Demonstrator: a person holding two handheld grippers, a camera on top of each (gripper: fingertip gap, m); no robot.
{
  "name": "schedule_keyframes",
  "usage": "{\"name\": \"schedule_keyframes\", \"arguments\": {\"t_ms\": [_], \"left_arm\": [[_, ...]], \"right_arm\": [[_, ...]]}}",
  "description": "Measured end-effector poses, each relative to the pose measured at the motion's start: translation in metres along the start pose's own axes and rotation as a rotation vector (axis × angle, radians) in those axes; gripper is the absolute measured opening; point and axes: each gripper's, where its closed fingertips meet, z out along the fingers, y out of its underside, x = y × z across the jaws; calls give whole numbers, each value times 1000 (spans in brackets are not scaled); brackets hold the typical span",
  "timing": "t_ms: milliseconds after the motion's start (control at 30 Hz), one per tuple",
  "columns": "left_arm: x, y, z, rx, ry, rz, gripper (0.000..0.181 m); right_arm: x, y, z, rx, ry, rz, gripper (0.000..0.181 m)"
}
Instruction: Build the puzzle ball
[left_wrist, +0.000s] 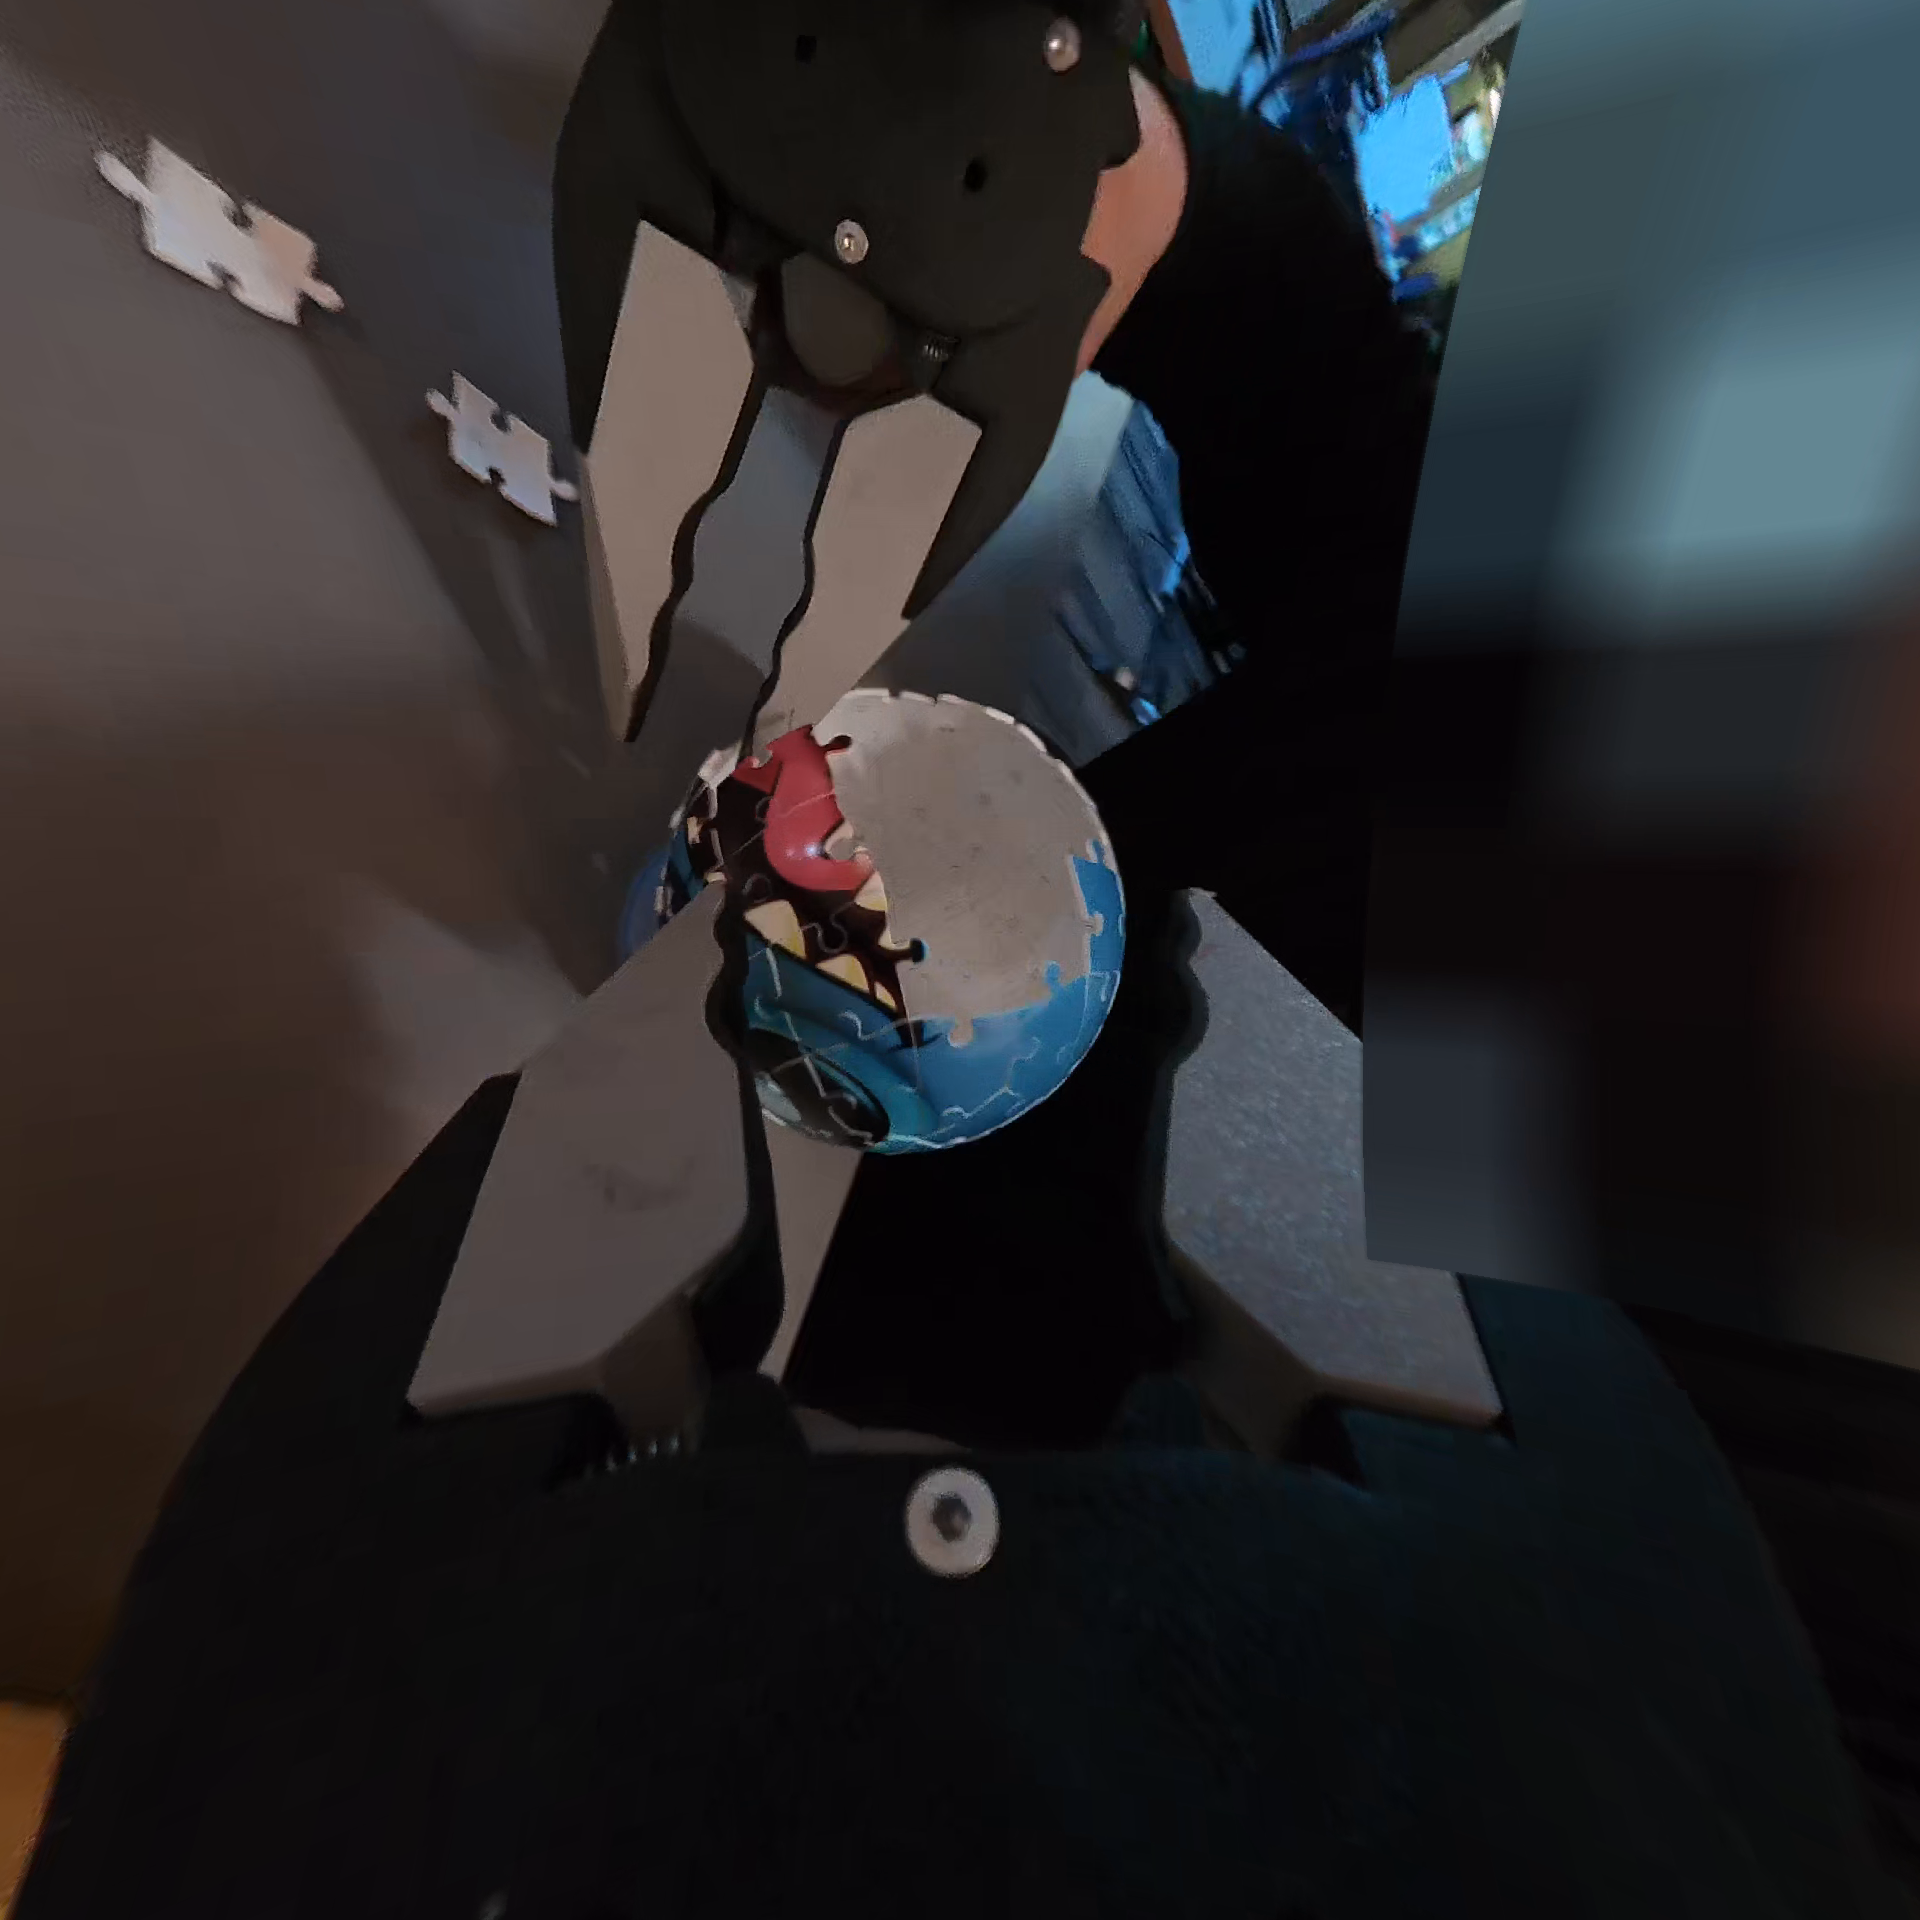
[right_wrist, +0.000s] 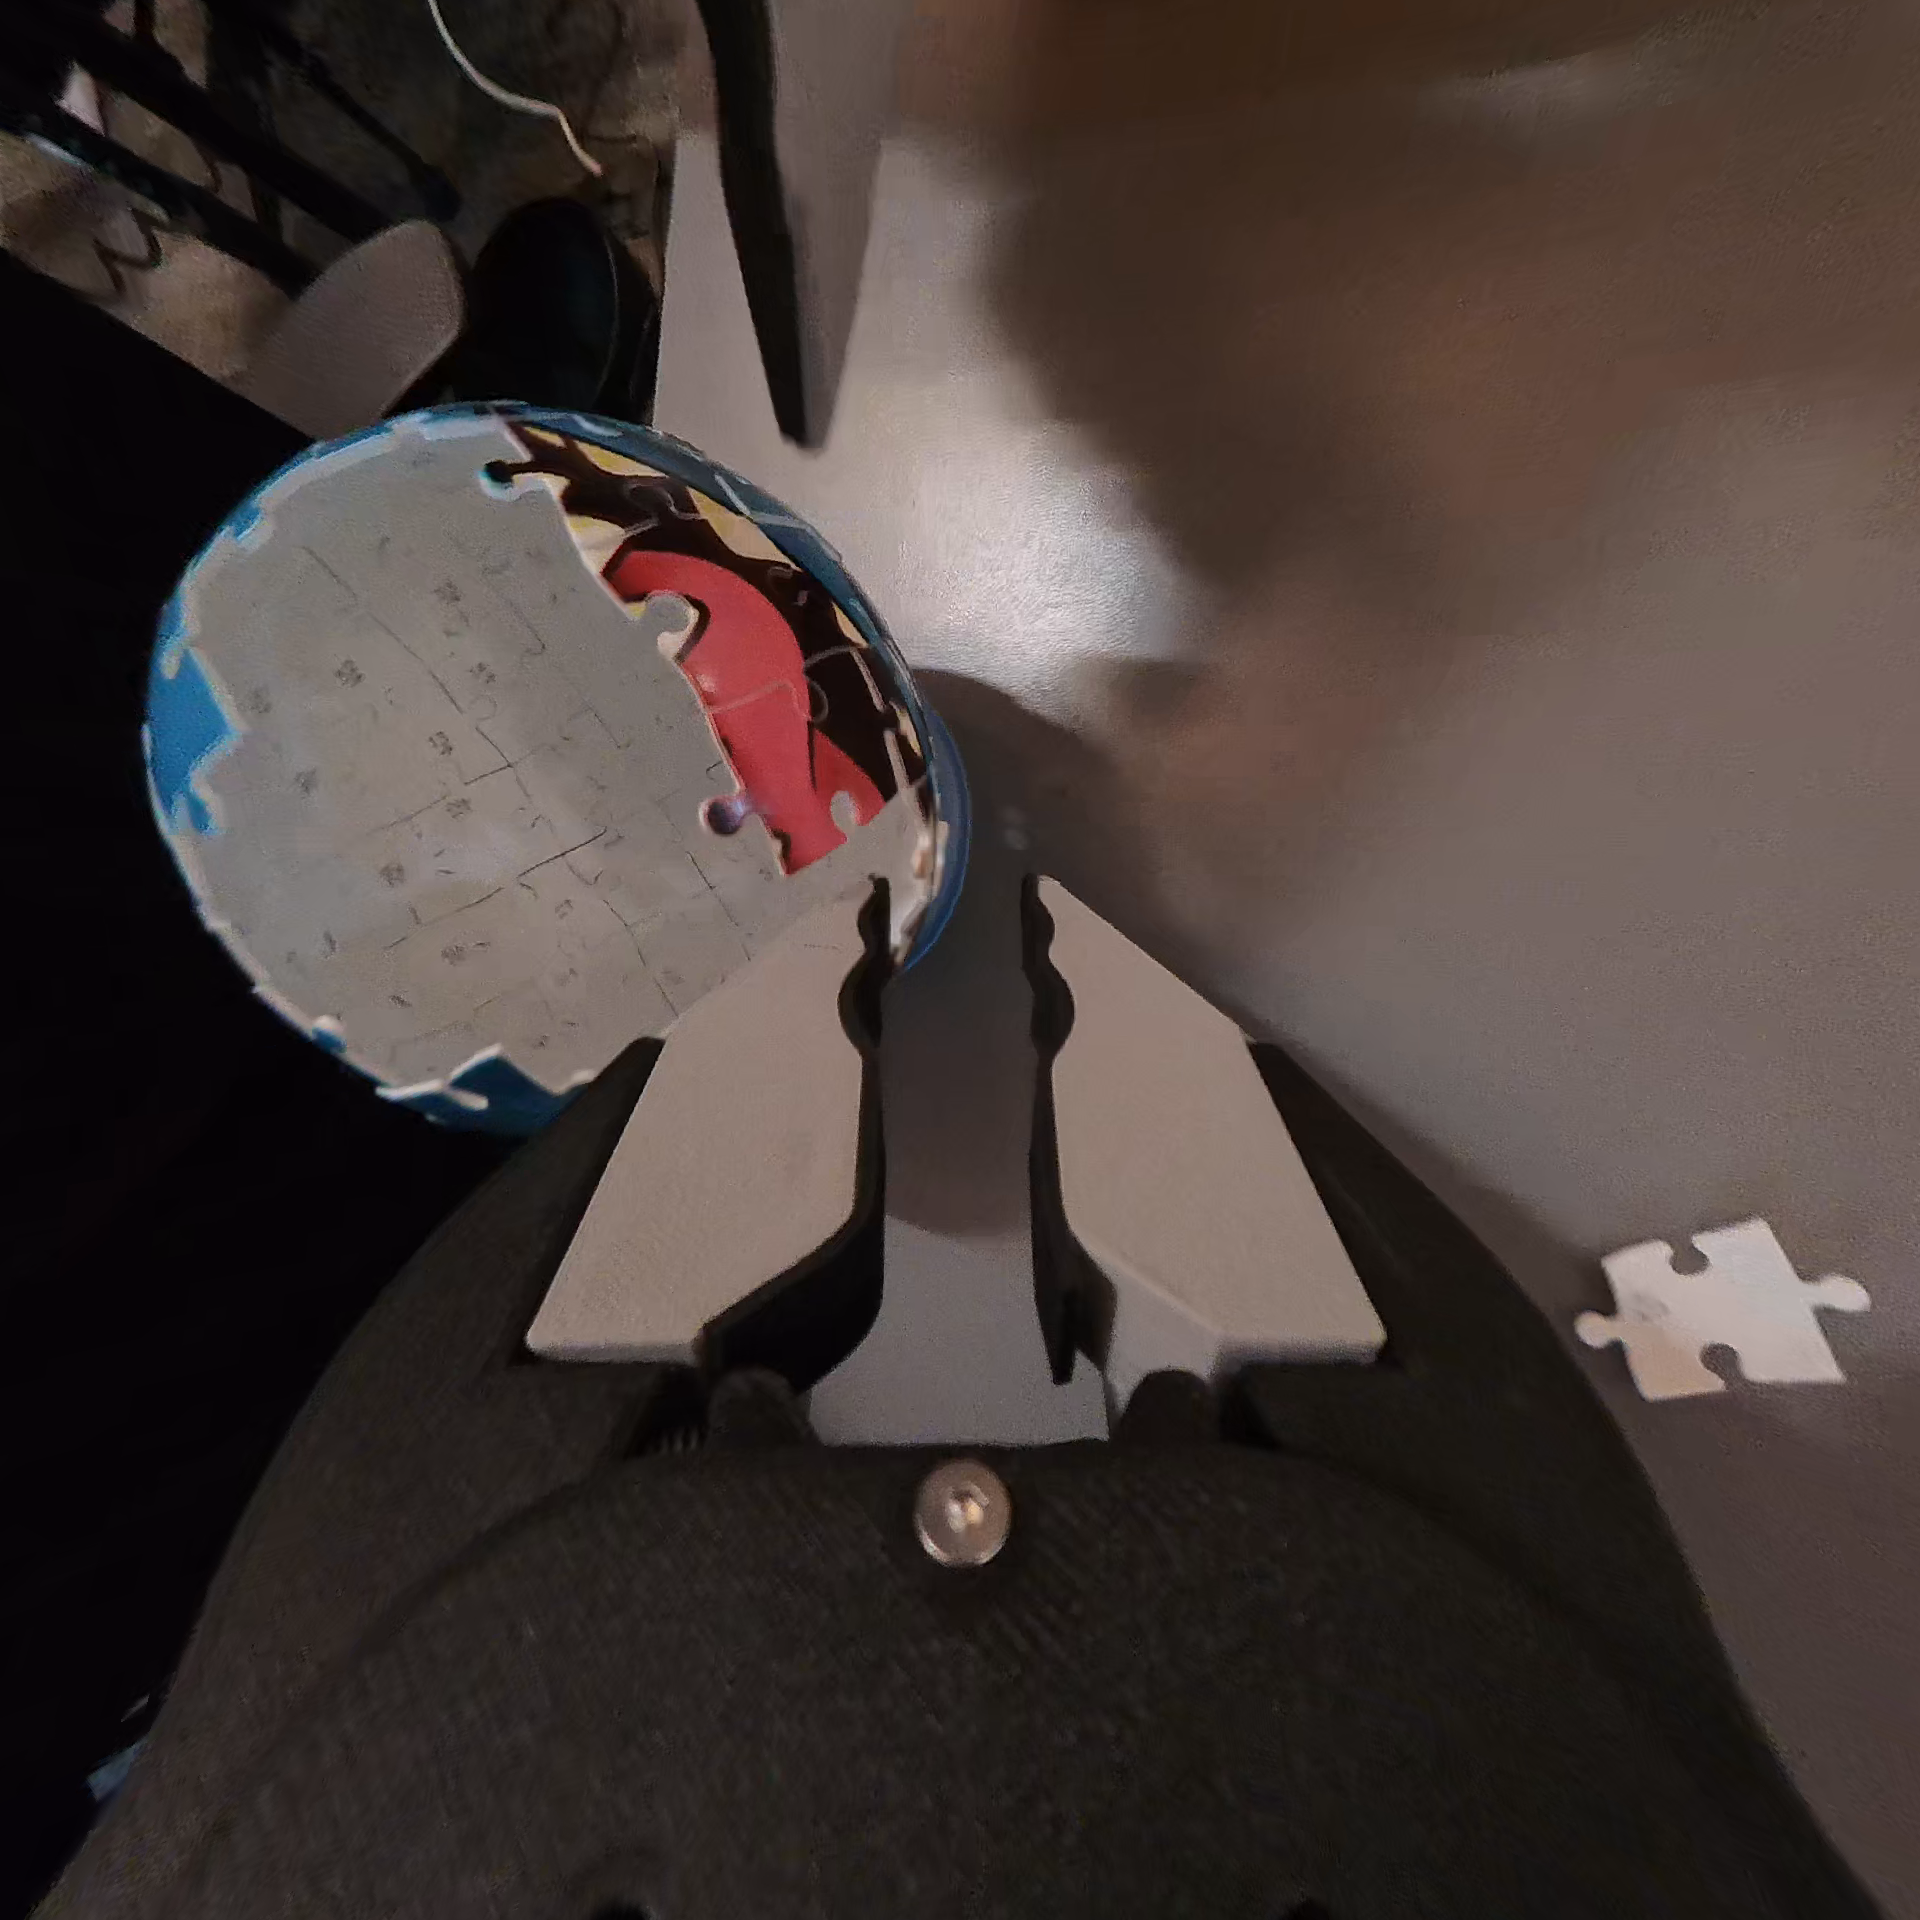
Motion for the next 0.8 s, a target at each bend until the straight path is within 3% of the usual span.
{"name": "schedule_keyframes", "arguments": {"t_ms": [133,300,467,567,800], "left_arm": [[2,11,-20,88,-197,130,87],[13,29,-21,277,-295,181,87],[-7,52,-3,355,-358,128,93],[-7,66,15,347,-289,103,95],[-9,70,34,378,-294,154,100]], "right_arm": [[9,-3,-25,155,-13,37,25],[4,-13,-38,297,-101,98,42],[-10,-14,-15,184,-89,77,44],[-10,-11,-3,106,-60,93,42],[-9,-8,16,-9,-45,174,44]]}}
